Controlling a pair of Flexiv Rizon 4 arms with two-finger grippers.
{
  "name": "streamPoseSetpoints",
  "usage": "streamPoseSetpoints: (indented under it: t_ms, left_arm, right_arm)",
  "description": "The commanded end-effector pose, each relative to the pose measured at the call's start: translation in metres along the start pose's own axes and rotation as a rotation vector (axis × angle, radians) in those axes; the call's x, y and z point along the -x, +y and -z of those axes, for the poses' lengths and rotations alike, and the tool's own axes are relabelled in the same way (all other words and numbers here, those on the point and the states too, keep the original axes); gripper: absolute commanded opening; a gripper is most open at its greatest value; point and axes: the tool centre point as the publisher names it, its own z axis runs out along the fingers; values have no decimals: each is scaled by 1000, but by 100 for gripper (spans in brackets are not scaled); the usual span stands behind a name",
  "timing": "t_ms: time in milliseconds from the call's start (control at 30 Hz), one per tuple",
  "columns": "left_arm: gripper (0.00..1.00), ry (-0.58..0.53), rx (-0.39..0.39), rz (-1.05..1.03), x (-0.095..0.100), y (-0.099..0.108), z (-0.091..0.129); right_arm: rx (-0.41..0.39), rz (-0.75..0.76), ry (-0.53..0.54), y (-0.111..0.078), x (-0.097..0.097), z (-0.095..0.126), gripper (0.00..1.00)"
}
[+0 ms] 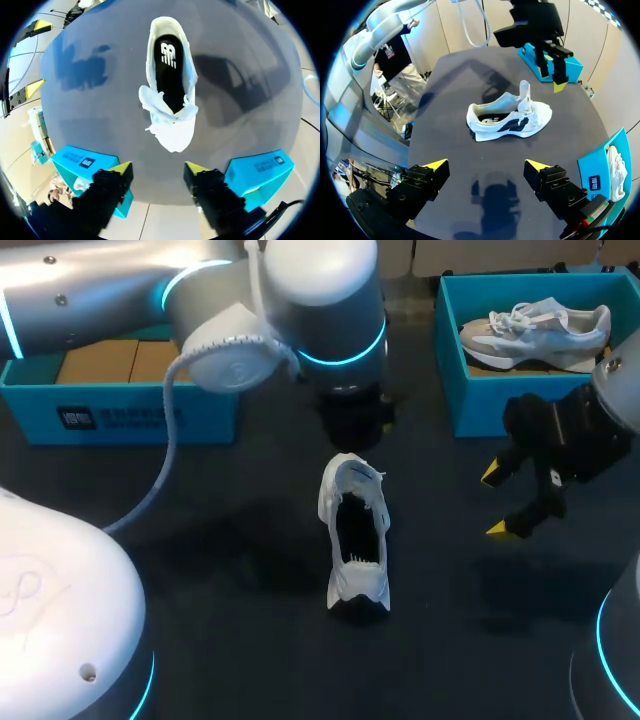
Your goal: Take the shoe out of the shoebox, open the shoe tongue, remove and reinsert the insole, then place the shoe into the shoebox
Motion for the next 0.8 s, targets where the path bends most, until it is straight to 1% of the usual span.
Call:
streamPoseSetpoints:
  t_ms: [33,200,333,633,667,700,800]
  left_arm:
    - [0,24,-25,-2,13,7,-16]
    - [0,24,-51,-14,10,0,-21]
    - [0,30,-83,-49,0,-7,-20]
    - [0,36,-105,-84,-23,-27,-18]
    - [25,36,-110,-86,-24,-30,-18]
    - [42,38,-109,-90,-25,-32,-19]
    - [44,38,-111,-89,-26,-34,-20]
  right_arm:
    - [0,-1,-2,-1,-1,-1,100]
    - [0,-1,-2,-1,-1,-1,100]
    - [0,-1,-2,-1,-1,-1,100]
    - [0,-1,-2,-1,-1,-1,100]
    - [0,-1,-2,-1,-1,-1,100]
    - [0,-1,-2,-1,-1,-1,100]
    - [0,-1,-2,-1,-1,-1,100]
